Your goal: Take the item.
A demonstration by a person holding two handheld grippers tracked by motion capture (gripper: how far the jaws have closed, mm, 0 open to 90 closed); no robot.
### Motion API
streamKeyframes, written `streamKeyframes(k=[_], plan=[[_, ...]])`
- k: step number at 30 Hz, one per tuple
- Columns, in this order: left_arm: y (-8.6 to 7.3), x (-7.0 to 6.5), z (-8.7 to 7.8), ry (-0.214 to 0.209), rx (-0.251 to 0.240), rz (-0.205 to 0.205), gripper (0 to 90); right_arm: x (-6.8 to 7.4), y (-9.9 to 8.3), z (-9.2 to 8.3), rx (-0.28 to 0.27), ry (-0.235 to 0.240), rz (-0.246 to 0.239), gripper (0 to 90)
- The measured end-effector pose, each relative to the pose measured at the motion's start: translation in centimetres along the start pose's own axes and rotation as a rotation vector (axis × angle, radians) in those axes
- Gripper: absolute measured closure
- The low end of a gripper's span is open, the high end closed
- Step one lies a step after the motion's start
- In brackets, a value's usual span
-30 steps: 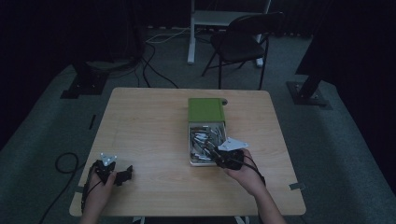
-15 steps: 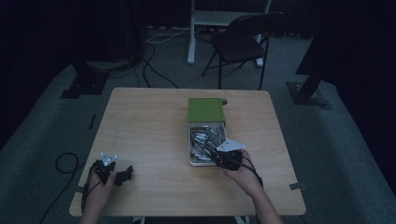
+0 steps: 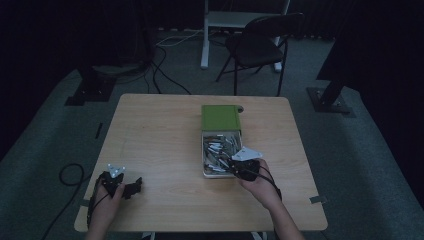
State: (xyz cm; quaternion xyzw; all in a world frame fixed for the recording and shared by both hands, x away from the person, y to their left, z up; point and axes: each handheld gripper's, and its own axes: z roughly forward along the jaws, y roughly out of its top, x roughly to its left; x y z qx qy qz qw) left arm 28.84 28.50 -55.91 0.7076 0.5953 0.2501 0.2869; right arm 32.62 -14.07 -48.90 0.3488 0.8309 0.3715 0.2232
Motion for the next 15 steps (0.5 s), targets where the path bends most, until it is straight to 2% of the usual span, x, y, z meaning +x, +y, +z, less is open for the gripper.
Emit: streamKeyframes(k=[7,15], plan=[[0.0,0.0,0.0,0.000,0.000,0.000,8.0,-0.1,0.8,-0.9,-0.031,0.014,0.006,86.9],[0.0,0.0,0.0,0.000,0.000,0.000,8.0,-0.5,1.9,-1.9,-0.076,0.019,0.044,86.9]])
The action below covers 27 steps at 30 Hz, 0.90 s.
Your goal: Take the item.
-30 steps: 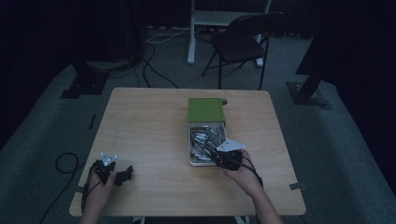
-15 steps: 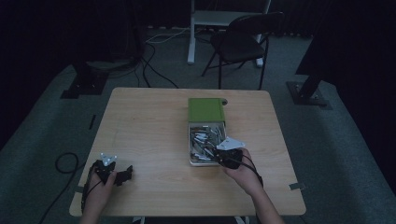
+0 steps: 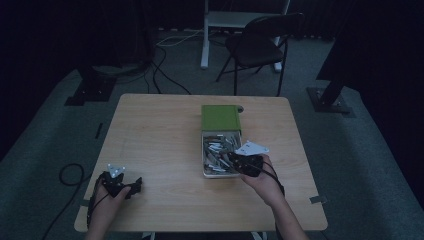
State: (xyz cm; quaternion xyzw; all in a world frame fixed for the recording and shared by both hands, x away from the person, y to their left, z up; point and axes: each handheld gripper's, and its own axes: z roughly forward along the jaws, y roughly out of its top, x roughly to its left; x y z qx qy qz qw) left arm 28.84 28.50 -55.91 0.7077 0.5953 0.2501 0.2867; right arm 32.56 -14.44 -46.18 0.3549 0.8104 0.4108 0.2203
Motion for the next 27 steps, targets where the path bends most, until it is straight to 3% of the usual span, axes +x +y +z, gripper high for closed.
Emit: streamKeyframes(k=[16,27], plan=[[0.0,0.0,0.0,0.000,-0.001,-0.001,8.0,-1.5,2.7,-2.4,-0.107,-0.005,0.068,87.1],[0.0,0.0,0.0,0.000,0.000,0.000,8.0,-3.2,3.4,-4.3,-0.160,-0.042,0.106,87.2]])
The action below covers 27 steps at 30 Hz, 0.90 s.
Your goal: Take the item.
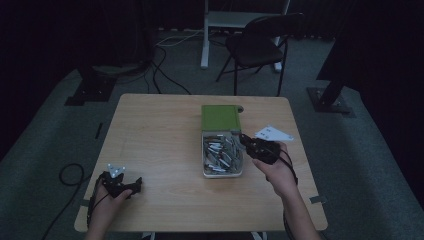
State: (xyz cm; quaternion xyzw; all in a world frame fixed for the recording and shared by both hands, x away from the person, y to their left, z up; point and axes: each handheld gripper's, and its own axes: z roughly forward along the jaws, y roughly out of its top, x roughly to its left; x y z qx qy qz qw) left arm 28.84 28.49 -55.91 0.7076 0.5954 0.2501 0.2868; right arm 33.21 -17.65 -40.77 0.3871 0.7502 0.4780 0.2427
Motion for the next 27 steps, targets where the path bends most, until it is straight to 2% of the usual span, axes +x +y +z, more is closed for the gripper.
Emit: streamKeyframes(k=[11,15,23,27], plan=[[0.0,0.0,0.0,0.000,0.000,0.000,8.0,-2.5,0.0,-1.6,-0.016,-0.059,0.031,87.3],[0.0,0.0,0.0,0.000,0.000,0.000,8.0,-3.6,-0.4,-2.2,-0.019,-0.095,0.041,87.3],[0.0,0.0,0.0,0.000,-0.001,-0.001,8.1,-5.5,-1.7,-3.1,-0.006,-0.139,0.067,87.5],[0.0,0.0,0.0,0.000,0.000,0.000,8.0,-6.8,-3.0,-3.5,0.012,-0.167,0.086,87.5]])
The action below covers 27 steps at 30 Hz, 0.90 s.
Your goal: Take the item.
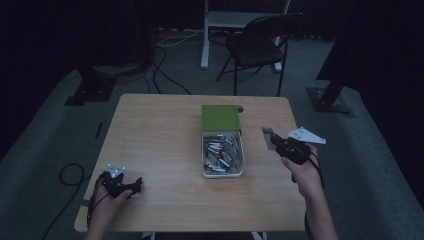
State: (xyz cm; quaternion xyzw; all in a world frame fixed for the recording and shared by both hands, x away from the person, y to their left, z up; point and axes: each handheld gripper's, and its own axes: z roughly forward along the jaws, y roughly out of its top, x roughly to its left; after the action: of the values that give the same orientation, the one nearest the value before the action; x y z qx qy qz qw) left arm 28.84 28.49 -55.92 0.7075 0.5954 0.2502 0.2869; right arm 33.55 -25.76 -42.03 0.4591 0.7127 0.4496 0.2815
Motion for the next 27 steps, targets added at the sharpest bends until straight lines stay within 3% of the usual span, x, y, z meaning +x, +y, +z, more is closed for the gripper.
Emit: streamKeyframes(k=[13,27], plan=[[0.0,0.0,0.0,0.000,0.001,0.001,8.0,-3.0,-3.4,0.1,0.049,-0.085,0.036,87.5],[0.0,0.0,0.0,0.000,0.001,0.001,8.0,-4.8,-6.4,1.0,0.108,-0.117,0.075,87.4]])
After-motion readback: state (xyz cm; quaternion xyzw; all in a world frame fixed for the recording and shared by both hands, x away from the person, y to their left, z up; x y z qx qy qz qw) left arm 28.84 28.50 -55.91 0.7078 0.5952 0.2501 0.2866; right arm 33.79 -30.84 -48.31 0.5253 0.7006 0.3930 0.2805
